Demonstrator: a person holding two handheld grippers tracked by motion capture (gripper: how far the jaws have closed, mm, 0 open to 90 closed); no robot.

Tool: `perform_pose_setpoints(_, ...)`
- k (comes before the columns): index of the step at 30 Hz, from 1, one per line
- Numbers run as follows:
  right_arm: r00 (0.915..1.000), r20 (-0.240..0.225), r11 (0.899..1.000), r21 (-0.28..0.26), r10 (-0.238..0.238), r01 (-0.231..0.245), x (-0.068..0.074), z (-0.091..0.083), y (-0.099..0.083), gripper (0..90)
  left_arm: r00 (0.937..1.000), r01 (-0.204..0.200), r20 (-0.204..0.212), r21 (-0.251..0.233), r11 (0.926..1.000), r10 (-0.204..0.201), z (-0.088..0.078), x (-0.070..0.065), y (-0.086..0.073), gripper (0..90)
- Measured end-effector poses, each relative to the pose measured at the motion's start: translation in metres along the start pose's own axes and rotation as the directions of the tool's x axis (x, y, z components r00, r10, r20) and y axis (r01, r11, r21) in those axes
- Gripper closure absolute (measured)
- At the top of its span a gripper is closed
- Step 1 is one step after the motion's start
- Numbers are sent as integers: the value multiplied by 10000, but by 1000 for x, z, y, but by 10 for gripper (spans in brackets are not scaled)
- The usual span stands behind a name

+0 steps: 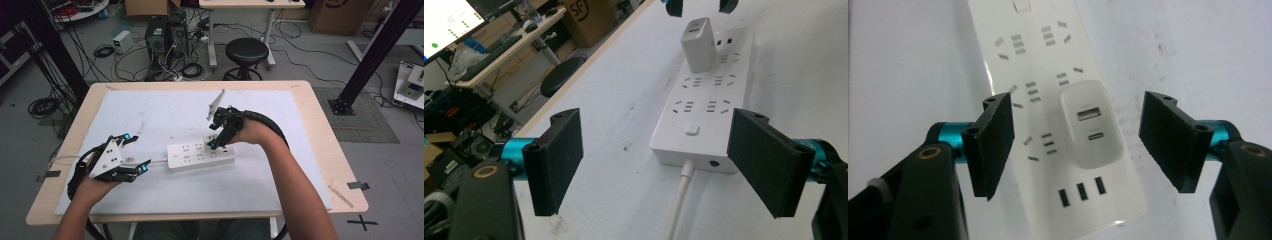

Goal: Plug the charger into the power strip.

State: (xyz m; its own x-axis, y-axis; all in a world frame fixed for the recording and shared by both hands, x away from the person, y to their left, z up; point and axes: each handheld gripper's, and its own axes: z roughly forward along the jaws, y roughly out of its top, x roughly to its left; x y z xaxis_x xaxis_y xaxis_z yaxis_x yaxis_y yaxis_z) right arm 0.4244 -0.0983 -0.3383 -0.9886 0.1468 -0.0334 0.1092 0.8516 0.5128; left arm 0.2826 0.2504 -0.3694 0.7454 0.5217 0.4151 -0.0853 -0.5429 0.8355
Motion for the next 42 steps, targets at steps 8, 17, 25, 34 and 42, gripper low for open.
perform_pose_setpoints(8, 9927, 442, 9752, -1967, 1125, -1018, 26, -23, -33, 211, 9999, -31, 118, -222, 9997, 34, -1, 3, 3, 224)
perform_pose_setpoints(17, 9757, 927, 9204, -3599, 1984, -1530, 52, -39, -74, 200, 9987, -12, 506, -496, 9988, 37, 6, -1, 5, 224)
perform_pose_setpoints(25, 9406, 1297, 8390, -5018, 3137, -2106, 71, -46, -114, 190, 9961, 309, 844, -667, 9973, -252, 16, 2, 9, 224)
perform_pose_setpoints(34, 9244, 1245, 8133, -5272, 3605, -2462, 78, -39, -134, 190, 9938, 543, 998, -551, 9970, -486, 18, 4, 6, 224)
perform_pose_setpoints(42, 9244, 1222, 8140, -5248, 3614, -2489, 75, -37, -132, 190, 9928, 680, 1022, -470, 9966, -629, 18, 5, 3, 224)
